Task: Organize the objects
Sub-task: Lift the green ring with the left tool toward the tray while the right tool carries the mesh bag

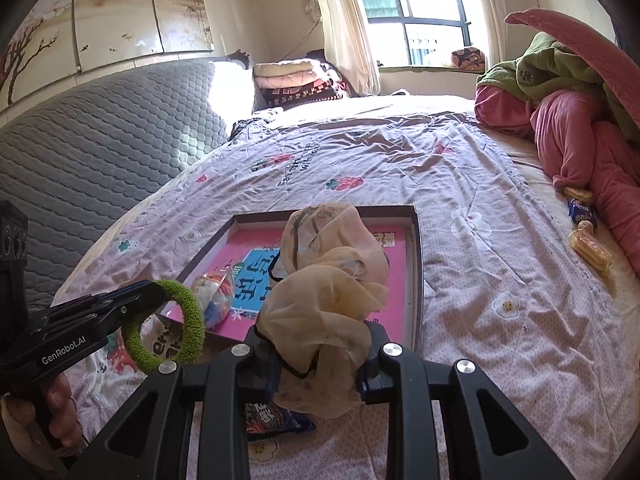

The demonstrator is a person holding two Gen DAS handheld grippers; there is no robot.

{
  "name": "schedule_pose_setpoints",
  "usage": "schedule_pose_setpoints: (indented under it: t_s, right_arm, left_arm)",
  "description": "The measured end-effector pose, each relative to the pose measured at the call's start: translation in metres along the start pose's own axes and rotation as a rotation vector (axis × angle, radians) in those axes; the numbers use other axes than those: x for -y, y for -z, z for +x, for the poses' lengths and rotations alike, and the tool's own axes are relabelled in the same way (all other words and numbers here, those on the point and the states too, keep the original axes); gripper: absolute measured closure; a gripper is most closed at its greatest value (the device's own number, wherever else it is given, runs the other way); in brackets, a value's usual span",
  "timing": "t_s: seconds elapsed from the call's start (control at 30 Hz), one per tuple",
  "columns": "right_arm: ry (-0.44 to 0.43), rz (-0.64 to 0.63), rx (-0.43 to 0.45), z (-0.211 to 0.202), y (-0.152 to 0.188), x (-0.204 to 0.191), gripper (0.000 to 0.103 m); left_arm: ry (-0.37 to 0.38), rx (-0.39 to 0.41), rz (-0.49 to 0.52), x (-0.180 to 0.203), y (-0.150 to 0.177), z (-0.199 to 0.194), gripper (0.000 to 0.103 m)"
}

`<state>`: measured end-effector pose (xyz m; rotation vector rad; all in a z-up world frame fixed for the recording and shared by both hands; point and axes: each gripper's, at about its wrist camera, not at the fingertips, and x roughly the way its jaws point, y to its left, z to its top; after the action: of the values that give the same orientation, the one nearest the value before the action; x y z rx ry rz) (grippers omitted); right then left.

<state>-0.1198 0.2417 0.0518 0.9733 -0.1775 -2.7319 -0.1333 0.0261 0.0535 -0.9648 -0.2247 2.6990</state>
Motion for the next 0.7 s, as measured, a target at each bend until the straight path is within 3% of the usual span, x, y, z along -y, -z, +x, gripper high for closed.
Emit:
schedule_pose_setpoints:
  t_s: [0.7]
  right_arm:
    - [0.118, -0.053, 0.042, 0.017, -0.021, 0.001, 0.074]
  left_arm:
    - [-0.036, 0.102, -0.016, 0.016, -0.029, 0.020, 0.090]
